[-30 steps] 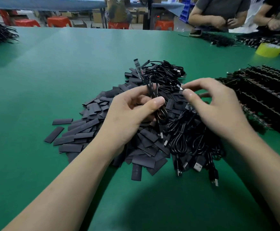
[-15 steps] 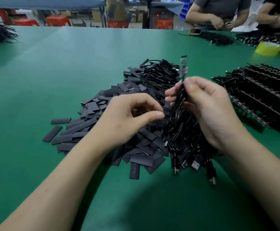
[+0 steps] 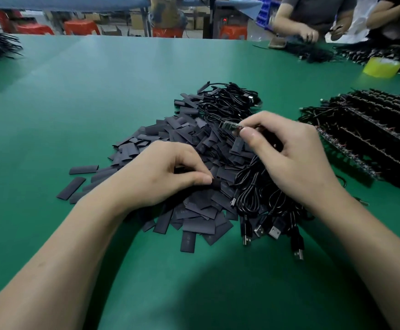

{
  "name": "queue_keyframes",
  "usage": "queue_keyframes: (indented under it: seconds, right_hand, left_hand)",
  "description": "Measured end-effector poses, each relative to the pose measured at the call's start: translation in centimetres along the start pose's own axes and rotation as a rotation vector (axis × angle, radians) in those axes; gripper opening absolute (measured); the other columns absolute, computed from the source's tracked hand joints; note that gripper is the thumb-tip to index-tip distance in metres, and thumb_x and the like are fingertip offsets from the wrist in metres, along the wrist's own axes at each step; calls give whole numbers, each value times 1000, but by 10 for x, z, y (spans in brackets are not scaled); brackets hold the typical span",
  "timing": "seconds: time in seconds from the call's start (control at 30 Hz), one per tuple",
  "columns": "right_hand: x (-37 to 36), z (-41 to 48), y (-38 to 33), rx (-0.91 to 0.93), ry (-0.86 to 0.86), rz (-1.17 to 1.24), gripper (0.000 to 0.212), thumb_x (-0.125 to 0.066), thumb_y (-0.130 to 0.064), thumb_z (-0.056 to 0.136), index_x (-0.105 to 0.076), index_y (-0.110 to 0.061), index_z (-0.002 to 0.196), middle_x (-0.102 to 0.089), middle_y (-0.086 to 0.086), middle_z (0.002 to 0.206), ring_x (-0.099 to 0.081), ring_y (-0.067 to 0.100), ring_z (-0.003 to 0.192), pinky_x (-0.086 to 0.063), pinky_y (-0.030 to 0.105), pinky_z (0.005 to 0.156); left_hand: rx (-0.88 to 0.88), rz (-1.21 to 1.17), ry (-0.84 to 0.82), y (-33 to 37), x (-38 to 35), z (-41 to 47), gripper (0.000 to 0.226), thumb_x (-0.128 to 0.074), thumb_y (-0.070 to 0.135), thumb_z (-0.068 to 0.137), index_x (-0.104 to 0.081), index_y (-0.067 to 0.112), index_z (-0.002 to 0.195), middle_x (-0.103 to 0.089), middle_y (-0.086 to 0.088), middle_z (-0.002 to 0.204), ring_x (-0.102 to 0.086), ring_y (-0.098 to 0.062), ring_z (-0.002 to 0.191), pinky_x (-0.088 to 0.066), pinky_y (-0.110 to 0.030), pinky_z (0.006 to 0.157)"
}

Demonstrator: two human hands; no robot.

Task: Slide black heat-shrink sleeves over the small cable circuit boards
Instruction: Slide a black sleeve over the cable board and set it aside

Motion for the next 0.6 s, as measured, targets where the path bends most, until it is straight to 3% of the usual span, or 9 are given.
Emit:
queue_keyframes:
  seconds: [0.1, 0.2, 0.4, 0.6]
  right_hand:
    - [-8, -1, 7, -53, -106, 15, 12, -59, -26, 101, -67, -26, 92, -62, -5, 67, -58, 13, 60, -44, 30, 59]
    - [-10, 0, 12, -98, -168, 47, 18, -59, -28, 101, -67, -26, 86, -61, -6, 64, -50, 8, 55, -38, 24, 55]
    - [-11, 1, 18, -211, -226, 225, 30, -57, -42, 94, -69, -21, 76, -50, -11, 54, -41, 11, 52, -34, 32, 56]
    - [-18, -2, 19, -230, -273, 203, 30, -60, -33, 100, -69, -20, 74, -49, -12, 52, -38, 5, 49, -30, 27, 53]
  left_hand:
    - [53, -197, 144, -5, 5, 1, 14, -69, 24, 96, -74, 28, 85, -75, 13, 79, -67, 1, 70, -52, -16, 70]
    - [76, -419, 217, -8, 8, 2, 13, -62, 14, 101, -73, 19, 94, -72, 2, 74, -57, -7, 56, -49, -16, 59]
    - [31, -487, 282, -7, 14, 3, 19, -60, 6, 100, -73, 16, 109, -72, 3, 78, -62, -5, 68, -51, -16, 74]
    - [12, -467, 282, -1, 9, 2, 23, -69, 10, 95, -76, 20, 114, -71, 11, 78, -63, -3, 69, -50, -13, 75]
Point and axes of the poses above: each hand's wrist, its own z-axis towards the middle knuckle, its own x-axis out of the back of the hand, y = z × x, the point moved 7 cm from there along z, towards the middle knuckle
